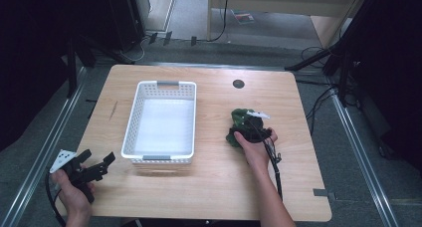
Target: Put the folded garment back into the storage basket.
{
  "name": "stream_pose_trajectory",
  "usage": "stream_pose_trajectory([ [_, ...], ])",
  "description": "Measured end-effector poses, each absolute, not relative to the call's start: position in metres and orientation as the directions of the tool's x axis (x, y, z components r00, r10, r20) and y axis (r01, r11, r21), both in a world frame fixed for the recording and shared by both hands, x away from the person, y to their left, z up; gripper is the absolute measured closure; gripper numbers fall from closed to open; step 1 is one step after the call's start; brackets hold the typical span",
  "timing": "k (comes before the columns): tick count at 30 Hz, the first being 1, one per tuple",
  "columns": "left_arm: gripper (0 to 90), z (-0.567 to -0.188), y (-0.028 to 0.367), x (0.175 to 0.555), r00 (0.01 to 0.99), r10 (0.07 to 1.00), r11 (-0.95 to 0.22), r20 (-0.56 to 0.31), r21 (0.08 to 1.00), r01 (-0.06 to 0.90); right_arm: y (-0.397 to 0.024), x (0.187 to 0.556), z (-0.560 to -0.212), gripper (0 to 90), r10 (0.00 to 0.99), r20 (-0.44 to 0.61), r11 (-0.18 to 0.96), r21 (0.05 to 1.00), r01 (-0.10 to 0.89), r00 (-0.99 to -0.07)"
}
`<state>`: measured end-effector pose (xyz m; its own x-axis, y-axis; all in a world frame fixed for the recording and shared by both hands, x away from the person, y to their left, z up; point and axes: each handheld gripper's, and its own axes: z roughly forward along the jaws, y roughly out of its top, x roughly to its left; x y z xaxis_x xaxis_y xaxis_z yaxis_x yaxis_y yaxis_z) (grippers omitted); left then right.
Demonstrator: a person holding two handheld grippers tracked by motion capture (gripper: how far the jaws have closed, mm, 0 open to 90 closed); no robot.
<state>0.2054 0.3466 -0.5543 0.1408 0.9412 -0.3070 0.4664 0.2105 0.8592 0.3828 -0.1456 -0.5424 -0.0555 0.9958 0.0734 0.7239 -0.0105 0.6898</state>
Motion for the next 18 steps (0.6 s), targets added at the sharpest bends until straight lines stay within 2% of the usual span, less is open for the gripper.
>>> stream_pose_trajectory([
  [11,0.6,-0.554,0.347,0.205,0.147,0.939,0.213,-0.311,0.861,0.461,-0.141,0.377,-0.539,19.9,0.997,0.046,0.006,0.717,0.697,-0.056],
  [15,0.5,-0.554,0.347,0.205,0.146,0.939,0.213,-0.311,0.861,0.463,-0.138,0.374,-0.535,21.3,0.999,0.001,0.031,0.734,0.678,-0.047],
  [18,0.5,-0.554,0.347,0.205,0.146,0.939,0.213,-0.311,0.86,0.464,-0.137,0.373,-0.531,21.3,0.998,0.009,0.033,0.729,0.684,-0.057],
])
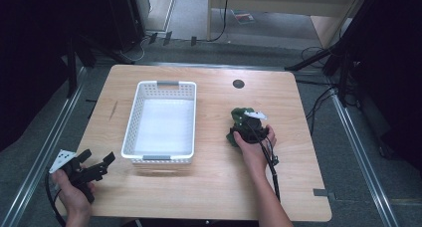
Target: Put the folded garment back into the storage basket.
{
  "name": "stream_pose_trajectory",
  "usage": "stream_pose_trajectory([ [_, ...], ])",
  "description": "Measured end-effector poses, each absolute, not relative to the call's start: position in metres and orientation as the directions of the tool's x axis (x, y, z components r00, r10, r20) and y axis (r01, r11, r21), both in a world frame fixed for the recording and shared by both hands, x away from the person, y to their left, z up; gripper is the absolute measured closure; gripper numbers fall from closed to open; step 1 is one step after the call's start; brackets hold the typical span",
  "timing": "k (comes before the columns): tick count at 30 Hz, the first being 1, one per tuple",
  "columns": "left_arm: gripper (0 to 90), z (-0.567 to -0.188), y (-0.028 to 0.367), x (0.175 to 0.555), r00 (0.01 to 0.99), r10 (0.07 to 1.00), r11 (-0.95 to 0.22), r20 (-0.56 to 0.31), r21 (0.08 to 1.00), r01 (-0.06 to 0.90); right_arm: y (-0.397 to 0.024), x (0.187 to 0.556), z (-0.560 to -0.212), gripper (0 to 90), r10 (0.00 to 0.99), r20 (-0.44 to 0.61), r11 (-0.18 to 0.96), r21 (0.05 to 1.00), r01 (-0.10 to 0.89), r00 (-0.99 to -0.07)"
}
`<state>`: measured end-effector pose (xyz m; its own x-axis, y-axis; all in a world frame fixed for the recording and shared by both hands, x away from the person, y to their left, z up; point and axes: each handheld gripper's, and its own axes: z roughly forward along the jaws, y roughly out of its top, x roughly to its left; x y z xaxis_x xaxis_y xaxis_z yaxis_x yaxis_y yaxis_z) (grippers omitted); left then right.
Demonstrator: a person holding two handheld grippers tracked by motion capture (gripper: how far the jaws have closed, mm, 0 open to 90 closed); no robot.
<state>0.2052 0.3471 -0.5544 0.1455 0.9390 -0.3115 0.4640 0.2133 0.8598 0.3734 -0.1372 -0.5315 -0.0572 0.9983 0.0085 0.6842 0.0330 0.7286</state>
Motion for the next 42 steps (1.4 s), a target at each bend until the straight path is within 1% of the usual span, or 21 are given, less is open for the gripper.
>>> stream_pose_trajectory([
  [9,0.5,-0.554,0.347,0.205,0.144,0.94,0.212,-0.31,0.861,0.463,-0.13,0.368,-0.507,21.3,0.996,0.045,0.012,0.763,0.646,-0.072],
  [13,0.6,-0.554,0.346,0.204,0.161,0.942,0.196,-0.296,0.87,0.452,-0.126,0.367,-0.499,21.2,0.996,0.051,0.012,0.766,0.643,-0.079],
  [17,0.5,-0.554,0.345,0.204,0.167,0.943,0.187,-0.287,0.874,0.448,-0.121,0.368,-0.487,20.7,0.991,0.095,-0.011,0.756,0.655,-0.094],
  [21,0.5,-0.554,0.345,0.204,0.168,0.942,0.191,-0.291,0.875,0.446,-0.113,0.367,-0.478,20.8,0.99,0.086,0.005,0.763,0.647,-0.109],
  [26,0.5,-0.553,0.343,0.203,0.189,0.949,0.144,-0.252,0.88,0.452,-0.1,0.366,-0.47,20.7,0.988,0.09,0.014,0.768,0.641,-0.128],
  [29,0.6,-0.551,0.344,0.202,0.197,0.95,0.132,-0.243,0.882,0.452,-0.093,0.367,-0.468,20.7,0.987,0.095,0.012,0.765,0.644,-0.131],
  [32,0.5,-0.548,0.347,0.2,0.186,0.957,0.122,-0.223,0.89,0.44,-0.087,0.369,-0.466,20.7,0.984,0.098,0.02,0.762,0.647,-0.146],
  [34,0.5,-0.548,0.35,0.198,0.181,0.955,0.136,-0.235,0.888,0.439,-0.082,0.37,-0.463,20.7,0.984,0.093,0.026,0.763,0.645,-0.149],
  [42,0.5,-0.553,0.353,0.2,0.174,0.959,0.12,-0.222,0.88,0.46,-0.063,0.371,-0.451,20.6,0.981,0.088,0.042,0.769,0.637,-0.171],
])
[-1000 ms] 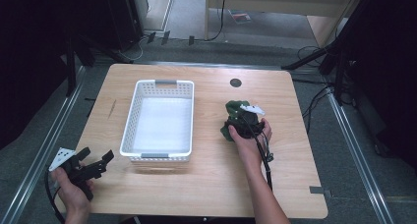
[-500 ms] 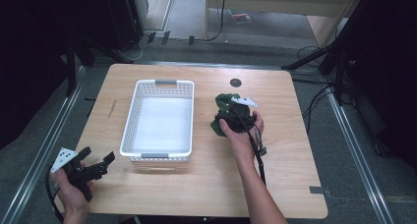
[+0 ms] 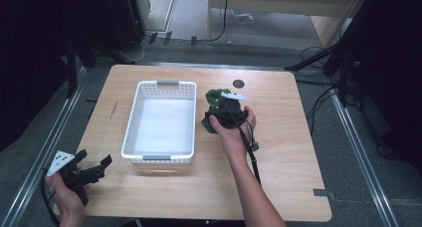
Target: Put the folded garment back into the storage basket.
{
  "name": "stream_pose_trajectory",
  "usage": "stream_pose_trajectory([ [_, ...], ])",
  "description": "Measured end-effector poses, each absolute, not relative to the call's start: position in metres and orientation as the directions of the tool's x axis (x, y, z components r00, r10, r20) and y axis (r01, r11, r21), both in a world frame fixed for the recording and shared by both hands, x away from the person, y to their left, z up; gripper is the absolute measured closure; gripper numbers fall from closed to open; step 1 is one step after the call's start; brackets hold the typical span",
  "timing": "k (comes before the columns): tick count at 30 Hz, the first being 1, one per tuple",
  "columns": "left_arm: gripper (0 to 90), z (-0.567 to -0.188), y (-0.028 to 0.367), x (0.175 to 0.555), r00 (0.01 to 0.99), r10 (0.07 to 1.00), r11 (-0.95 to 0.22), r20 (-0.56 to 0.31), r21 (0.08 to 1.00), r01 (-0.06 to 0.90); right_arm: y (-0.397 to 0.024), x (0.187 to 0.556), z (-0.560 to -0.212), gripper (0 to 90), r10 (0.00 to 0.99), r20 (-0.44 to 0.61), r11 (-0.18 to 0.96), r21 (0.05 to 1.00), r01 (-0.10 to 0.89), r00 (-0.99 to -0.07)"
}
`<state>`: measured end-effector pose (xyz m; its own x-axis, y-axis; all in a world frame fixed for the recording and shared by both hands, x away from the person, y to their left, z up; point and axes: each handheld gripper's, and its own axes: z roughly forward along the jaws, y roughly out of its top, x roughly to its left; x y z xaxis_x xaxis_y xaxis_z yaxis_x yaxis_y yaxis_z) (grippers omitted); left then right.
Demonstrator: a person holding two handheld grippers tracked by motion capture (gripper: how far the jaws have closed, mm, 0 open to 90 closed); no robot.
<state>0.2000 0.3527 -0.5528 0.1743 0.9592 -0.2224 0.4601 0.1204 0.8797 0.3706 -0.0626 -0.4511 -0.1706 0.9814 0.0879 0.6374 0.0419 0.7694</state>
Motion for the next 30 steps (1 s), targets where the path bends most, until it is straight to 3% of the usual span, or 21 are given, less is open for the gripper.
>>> stream_pose_trajectory([
  [20,0.5,-0.553,0.351,0.202,0.166,0.963,0.112,-0.213,0.876,0.47,-0.011,0.374,-0.425,20.2,0.968,0.087,0.081,0.78,0.62,-0.237],
  [30,0.5,-0.553,0.352,0.202,0.156,0.963,0.122,-0.218,0.874,0.47,0.028,0.372,-0.429,20.1,0.953,0.094,0.111,0.777,0.619,-0.289],
])
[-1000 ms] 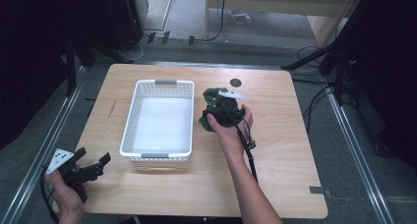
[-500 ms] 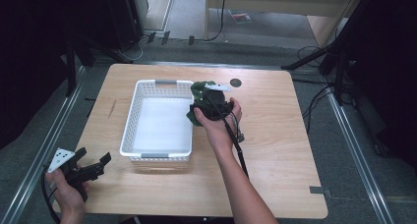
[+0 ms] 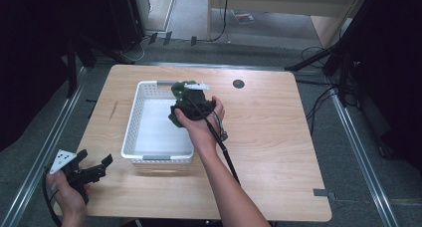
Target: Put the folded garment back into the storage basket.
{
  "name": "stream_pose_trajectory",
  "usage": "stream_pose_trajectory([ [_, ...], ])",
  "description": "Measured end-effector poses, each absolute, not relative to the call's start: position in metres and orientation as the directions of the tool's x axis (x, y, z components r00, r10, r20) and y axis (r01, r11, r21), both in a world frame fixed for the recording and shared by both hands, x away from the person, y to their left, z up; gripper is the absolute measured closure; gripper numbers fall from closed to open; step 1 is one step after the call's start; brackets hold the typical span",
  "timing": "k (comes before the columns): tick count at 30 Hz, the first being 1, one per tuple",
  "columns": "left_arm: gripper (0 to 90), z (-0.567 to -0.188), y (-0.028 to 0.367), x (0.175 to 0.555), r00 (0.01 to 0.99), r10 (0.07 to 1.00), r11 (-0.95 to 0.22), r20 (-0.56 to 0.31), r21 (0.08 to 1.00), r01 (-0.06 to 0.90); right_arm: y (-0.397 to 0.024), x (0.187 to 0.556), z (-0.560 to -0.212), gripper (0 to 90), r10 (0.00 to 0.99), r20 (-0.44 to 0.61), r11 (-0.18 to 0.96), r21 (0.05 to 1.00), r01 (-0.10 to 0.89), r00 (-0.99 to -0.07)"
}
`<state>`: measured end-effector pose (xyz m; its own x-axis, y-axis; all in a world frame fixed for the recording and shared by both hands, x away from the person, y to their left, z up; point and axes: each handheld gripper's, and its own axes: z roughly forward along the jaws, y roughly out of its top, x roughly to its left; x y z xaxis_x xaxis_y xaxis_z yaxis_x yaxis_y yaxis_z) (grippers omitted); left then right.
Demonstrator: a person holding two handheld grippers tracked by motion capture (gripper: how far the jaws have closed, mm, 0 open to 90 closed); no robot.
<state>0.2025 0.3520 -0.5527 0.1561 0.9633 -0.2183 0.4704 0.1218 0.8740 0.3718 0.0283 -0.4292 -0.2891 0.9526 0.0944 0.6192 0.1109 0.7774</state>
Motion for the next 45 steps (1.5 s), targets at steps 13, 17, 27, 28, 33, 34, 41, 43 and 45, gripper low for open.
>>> stream_pose_trajectory([
  [13,0.5,-0.553,0.352,0.203,0.153,0.963,0.124,-0.22,0.873,0.471,0.071,0.376,-0.458,19.9,0.926,0.165,0.102,0.755,0.647,-0.339],
  [17,0.6,-0.553,0.352,0.203,0.156,0.962,0.126,-0.222,0.873,0.471,0.081,0.381,-0.472,19.9,0.924,0.173,0.105,0.741,0.663,-0.341],
  [27,0.6,-0.553,0.353,0.203,0.158,0.961,0.128,-0.226,0.873,0.471,0.092,0.388,-0.487,17.8,0.938,0.116,0.147,0.72,0.678,-0.327],
  [28,0.5,-0.553,0.353,0.203,0.156,0.961,0.13,-0.227,0.873,0.47,0.094,0.388,-0.488,17.4,0.938,0.1,0.161,0.721,0.674,-0.332],
  [33,0.5,-0.553,0.353,0.203,0.157,0.96,0.132,-0.23,0.872,0.471,0.103,0.386,-0.491,15.4,0.933,0.068,0.205,0.709,0.675,-0.355],
  [34,0.5,-0.553,0.353,0.203,0.158,0.96,0.133,-0.231,0.872,0.471,0.105,0.386,-0.491,15.0,0.932,0.054,0.217,0.706,0.674,-0.357],
  [41,0.6,-0.553,0.353,0.203,0.158,0.96,0.132,-0.231,0.872,0.472,0.113,0.384,-0.494,12.9,0.92,0.07,0.234,0.693,0.682,-0.386],
  [43,0.6,-0.553,0.353,0.203,0.157,0.96,0.133,-0.232,0.871,0.472,0.114,0.384,-0.496,12.2,0.918,0.072,0.239,0.683,0.69,-0.389],
  [45,0.6,-0.553,0.353,0.203,0.157,0.959,0.135,-0.234,0.871,0.472,0.114,0.385,-0.498,11.0,0.92,0.084,0.233,0.668,0.707,-0.383],
])
